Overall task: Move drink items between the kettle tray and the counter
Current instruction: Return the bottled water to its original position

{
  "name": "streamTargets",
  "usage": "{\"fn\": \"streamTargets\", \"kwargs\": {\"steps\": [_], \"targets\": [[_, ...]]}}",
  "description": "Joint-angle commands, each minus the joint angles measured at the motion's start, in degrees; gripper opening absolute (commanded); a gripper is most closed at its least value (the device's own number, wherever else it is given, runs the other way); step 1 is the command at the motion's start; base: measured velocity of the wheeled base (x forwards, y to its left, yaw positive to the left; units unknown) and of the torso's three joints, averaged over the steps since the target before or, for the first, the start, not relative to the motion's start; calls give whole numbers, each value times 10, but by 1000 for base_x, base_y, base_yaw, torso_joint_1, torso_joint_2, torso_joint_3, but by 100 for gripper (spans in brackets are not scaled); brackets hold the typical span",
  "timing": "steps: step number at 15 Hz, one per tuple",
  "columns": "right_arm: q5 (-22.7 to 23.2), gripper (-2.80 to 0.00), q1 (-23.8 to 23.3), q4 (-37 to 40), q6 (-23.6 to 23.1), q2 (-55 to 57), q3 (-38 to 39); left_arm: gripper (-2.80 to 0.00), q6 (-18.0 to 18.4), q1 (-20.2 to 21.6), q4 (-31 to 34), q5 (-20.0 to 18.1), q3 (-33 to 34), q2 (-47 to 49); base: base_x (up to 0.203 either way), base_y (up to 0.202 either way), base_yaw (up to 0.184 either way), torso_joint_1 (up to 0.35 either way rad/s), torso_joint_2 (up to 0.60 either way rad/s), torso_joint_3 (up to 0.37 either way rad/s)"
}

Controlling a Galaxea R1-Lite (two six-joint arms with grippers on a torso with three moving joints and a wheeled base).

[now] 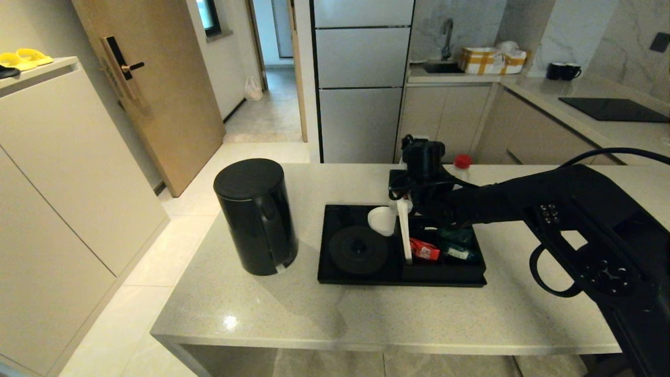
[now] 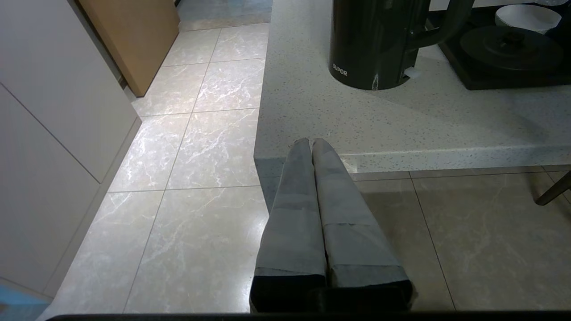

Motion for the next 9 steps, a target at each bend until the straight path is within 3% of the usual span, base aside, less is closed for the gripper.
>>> {"fn": "streamTargets", "kwargs": {"steps": [1,9], "targets": [[-2,-280,0,1,-1,6,0,-280,0,0,0,0,0,0,0,0,0,0,0,0],[-2,-280,0,18,-1,13,0,-280,0,0,0,-1,0,0,0,0,0,0,0,0]]}}
